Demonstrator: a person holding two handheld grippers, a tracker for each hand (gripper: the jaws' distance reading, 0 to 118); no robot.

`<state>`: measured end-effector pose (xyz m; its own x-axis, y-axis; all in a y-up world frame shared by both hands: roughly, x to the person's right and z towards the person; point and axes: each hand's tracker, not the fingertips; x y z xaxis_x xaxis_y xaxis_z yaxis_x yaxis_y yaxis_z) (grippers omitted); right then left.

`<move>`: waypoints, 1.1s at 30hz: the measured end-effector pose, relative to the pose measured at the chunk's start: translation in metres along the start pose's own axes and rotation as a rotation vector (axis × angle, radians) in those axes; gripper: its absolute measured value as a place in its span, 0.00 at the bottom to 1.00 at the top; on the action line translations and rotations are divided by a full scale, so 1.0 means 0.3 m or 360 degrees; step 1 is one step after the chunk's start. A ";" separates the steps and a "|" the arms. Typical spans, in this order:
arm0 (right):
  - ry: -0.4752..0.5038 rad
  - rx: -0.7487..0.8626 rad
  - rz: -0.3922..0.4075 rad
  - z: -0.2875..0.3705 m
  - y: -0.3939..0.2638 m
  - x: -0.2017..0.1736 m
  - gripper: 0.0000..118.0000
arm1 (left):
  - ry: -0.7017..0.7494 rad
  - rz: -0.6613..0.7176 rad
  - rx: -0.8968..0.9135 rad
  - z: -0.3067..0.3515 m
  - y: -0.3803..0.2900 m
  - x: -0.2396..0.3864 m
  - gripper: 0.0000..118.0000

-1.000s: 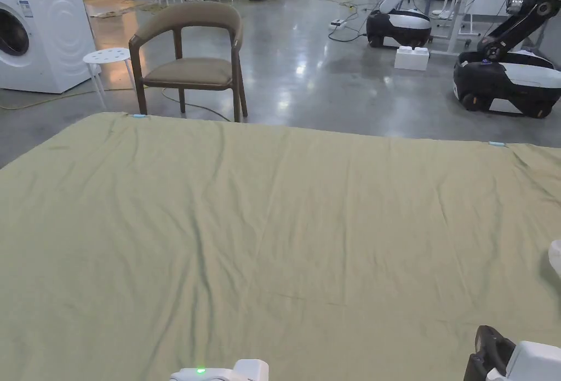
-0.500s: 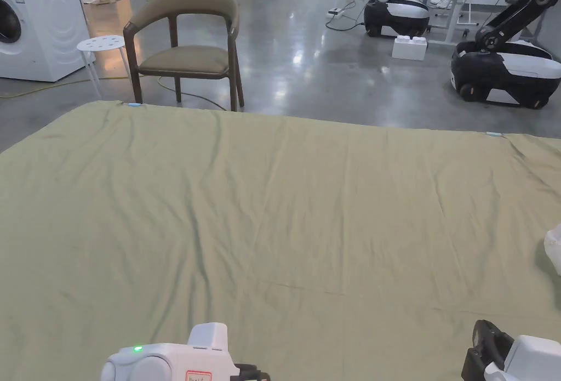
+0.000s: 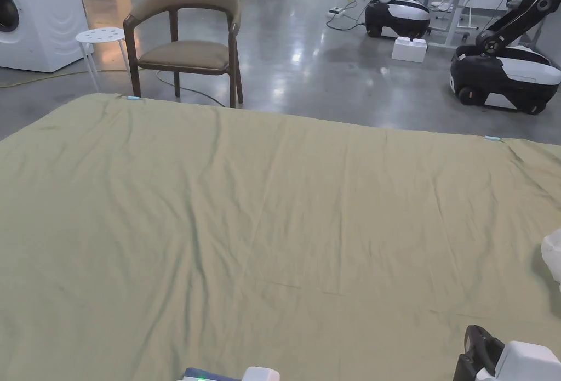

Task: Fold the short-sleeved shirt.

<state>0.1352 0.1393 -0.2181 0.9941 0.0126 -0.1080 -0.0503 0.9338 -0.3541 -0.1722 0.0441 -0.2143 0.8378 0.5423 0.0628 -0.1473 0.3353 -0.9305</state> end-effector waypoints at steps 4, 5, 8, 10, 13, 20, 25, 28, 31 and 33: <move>-0.0010 -0.0008 -0.0005 0.000 -0.003 0.002 0.00 | -0.0058 0.0026 -0.0009 -0.053 0.003 -0.002 0.04; -0.0012 -0.0009 -0.0004 -0.001 -0.003 0.001 0.00 | -0.0056 0.0030 -0.0015 -0.065 0.003 -0.005 0.04; -0.0011 -0.0015 0.0001 -0.001 0.000 0.000 0.00 | -0.0055 0.0034 -0.0019 -0.062 0.002 -0.015 0.03; -0.0011 -0.0005 0.0012 0.000 0.005 -0.002 0.00 | -0.0068 0.0047 -0.0009 -0.031 0.006 -0.020 0.04; -0.0004 0.0012 0.0025 -0.003 0.022 -0.008 0.00 | -0.0100 0.0029 0.0082 0.076 0.021 -0.042 0.04; 0.0027 0.0055 0.0041 -0.015 0.058 -0.039 0.00 | -0.0101 0.0142 0.0396 0.391 0.053 -0.267 0.21; 0.0055 0.0072 0.0038 -0.028 0.063 -0.067 0.00 | -0.0027 0.0251 0.0399 0.464 0.026 -0.472 0.50; 0.0065 0.0090 0.0036 -0.026 0.066 -0.081 0.00 | -0.0124 0.0370 0.0370 0.440 -0.001 -0.578 0.51; 0.0078 0.0107 0.0043 -0.020 0.074 -0.092 0.00 | -0.0252 0.0500 0.0350 0.380 -0.029 -0.671 0.51; 0.0081 0.0111 0.0049 -0.017 0.078 -0.095 0.00 | -0.0352 0.0562 0.0295 0.326 -0.047 -0.719 0.51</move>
<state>0.1054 0.1589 -0.2281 0.9859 0.0254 -0.1655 -0.0724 0.9560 -0.2843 -0.4021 -0.0023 -0.1794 0.5898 0.7930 -0.1527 -0.5124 0.2213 -0.8298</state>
